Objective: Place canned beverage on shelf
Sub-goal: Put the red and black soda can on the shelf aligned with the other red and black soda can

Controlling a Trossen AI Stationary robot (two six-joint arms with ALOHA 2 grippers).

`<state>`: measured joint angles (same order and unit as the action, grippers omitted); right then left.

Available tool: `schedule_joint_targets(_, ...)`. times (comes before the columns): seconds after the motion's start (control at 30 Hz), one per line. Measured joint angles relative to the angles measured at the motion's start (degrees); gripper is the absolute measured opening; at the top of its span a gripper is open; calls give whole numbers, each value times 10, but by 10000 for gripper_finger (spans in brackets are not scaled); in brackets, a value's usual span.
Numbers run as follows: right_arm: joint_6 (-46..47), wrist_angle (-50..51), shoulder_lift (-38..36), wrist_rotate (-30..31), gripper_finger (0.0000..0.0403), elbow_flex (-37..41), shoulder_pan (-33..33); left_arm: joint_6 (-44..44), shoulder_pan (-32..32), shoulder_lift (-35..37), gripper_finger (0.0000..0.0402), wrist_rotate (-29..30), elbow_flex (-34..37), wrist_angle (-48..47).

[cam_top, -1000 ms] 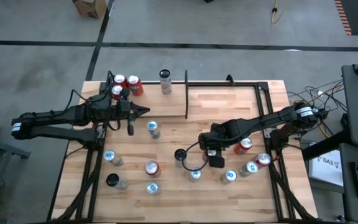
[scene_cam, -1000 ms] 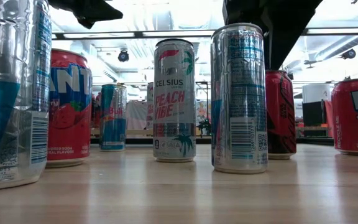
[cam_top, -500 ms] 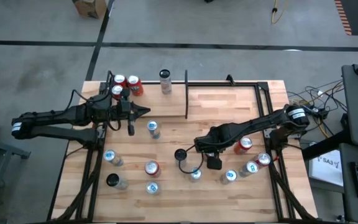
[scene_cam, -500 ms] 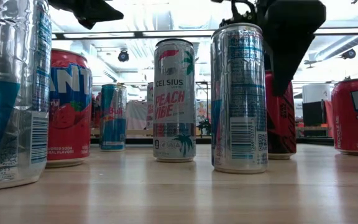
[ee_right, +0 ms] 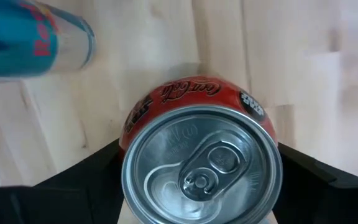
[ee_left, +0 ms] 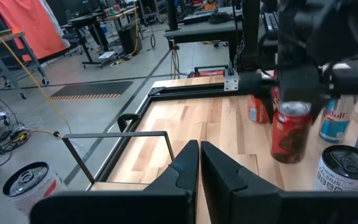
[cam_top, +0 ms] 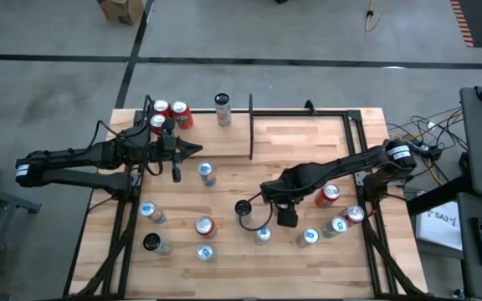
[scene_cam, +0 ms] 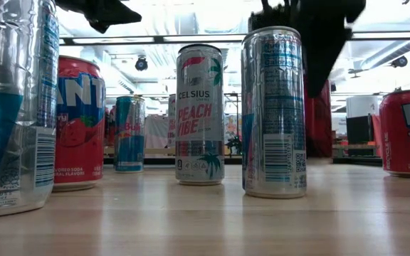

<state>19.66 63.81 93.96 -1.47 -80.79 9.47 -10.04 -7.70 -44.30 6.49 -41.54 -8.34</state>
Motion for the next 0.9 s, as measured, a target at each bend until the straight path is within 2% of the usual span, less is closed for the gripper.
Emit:
schedule_joint_targets(0.3, -8, 163, -3, 126, 288, -150, -2, 0, 0, 0, 0, 0, 0, 6)
schedule_joint_targets(0.5, -44, 172, -3, 202, 288, -263, -6, -14, 0, 0, 0, 0, 0, 31)
schedule_joint_targets(0.7, -121, 78, -3, 275, 288, -334, -17, -15, 0, 0, 0, 6, 0, 53)
schedule_joint_targets(0.9, -197, -51, -1, 246, 288, -338, -48, -56, 0, 0, 0, 6, 0, 86)
